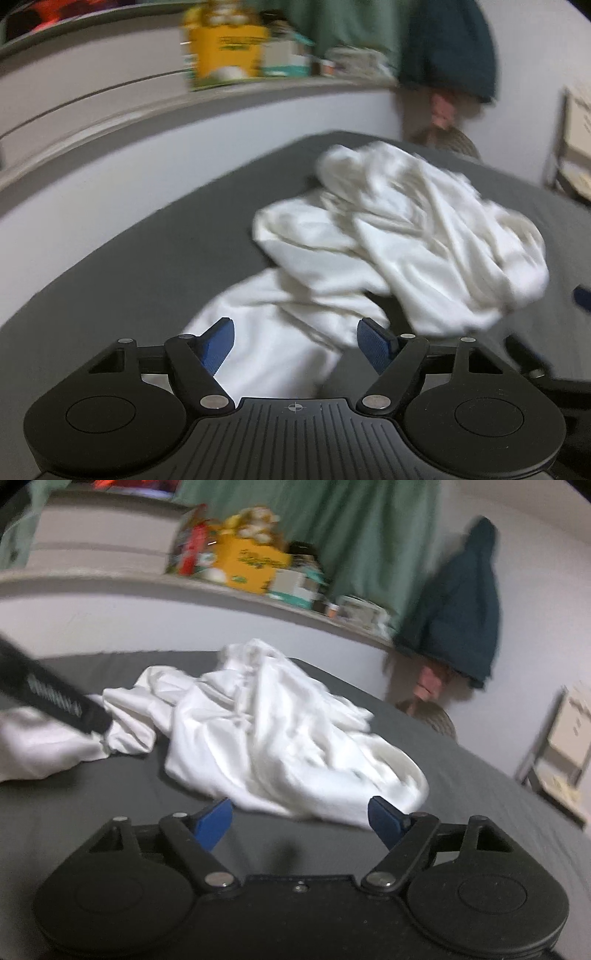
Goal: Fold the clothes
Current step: 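Grasp the white shirt fabric with the right gripper and lift it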
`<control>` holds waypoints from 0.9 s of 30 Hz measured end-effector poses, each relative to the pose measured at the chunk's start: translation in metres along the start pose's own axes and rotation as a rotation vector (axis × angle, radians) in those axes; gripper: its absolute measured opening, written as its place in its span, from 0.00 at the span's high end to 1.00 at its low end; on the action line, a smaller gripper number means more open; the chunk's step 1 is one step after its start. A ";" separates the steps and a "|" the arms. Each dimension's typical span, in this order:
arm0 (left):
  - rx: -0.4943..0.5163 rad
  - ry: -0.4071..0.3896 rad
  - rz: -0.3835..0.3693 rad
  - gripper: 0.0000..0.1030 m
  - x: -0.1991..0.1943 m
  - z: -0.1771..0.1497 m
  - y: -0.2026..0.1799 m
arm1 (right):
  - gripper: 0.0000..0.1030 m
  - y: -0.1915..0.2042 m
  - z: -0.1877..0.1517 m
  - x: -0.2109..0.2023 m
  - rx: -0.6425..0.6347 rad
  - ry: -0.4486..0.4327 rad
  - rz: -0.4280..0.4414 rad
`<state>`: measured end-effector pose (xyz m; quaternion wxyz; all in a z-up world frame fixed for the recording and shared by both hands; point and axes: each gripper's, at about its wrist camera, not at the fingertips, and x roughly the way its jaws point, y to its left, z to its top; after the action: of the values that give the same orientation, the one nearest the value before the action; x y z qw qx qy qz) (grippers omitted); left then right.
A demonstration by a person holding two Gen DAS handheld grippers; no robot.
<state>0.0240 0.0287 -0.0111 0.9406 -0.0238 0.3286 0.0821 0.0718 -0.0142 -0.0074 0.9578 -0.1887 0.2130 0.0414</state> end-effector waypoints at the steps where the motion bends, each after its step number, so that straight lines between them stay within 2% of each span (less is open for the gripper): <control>1: -0.036 0.006 0.002 0.27 0.002 0.000 0.007 | 0.28 0.006 0.006 0.009 -0.032 0.004 -0.005; 3: -0.108 0.019 0.005 0.27 0.007 0.000 0.021 | 0.31 0.016 0.017 0.026 -0.086 0.021 -0.020; 5: -0.158 0.035 -0.003 0.27 0.013 -0.001 0.029 | 0.39 0.023 0.027 0.040 -0.130 0.036 -0.038; 7: -0.190 0.047 -0.016 0.27 0.017 -0.002 0.034 | 0.63 0.022 0.034 0.050 -0.130 0.056 -0.034; 8: -0.192 0.045 -0.018 0.27 0.018 -0.002 0.034 | 0.71 0.021 0.037 0.053 -0.119 0.069 -0.025; 9: -0.191 0.043 -0.020 0.27 0.019 -0.003 0.034 | 0.87 0.017 0.038 0.055 -0.098 0.083 -0.017; 10: -0.186 0.041 -0.023 0.27 0.019 -0.003 0.033 | 0.95 0.013 0.039 0.056 -0.072 0.096 -0.013; 16: -0.196 0.040 -0.056 0.27 0.021 -0.003 0.033 | 0.97 -0.033 0.038 0.024 0.164 0.037 -0.042; 21: -0.180 0.023 -0.071 0.27 0.018 -0.002 0.030 | 0.97 -0.093 0.036 -0.027 0.347 -0.046 -0.147; 27: -0.153 -0.017 -0.092 0.27 0.007 0.000 0.026 | 0.98 -0.171 0.009 -0.094 0.510 -0.104 -0.302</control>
<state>0.0250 0.0558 -0.0154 0.9416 -0.1101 0.3118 0.0638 0.0171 -0.1690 0.0991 0.9792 0.0307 0.1366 -0.1468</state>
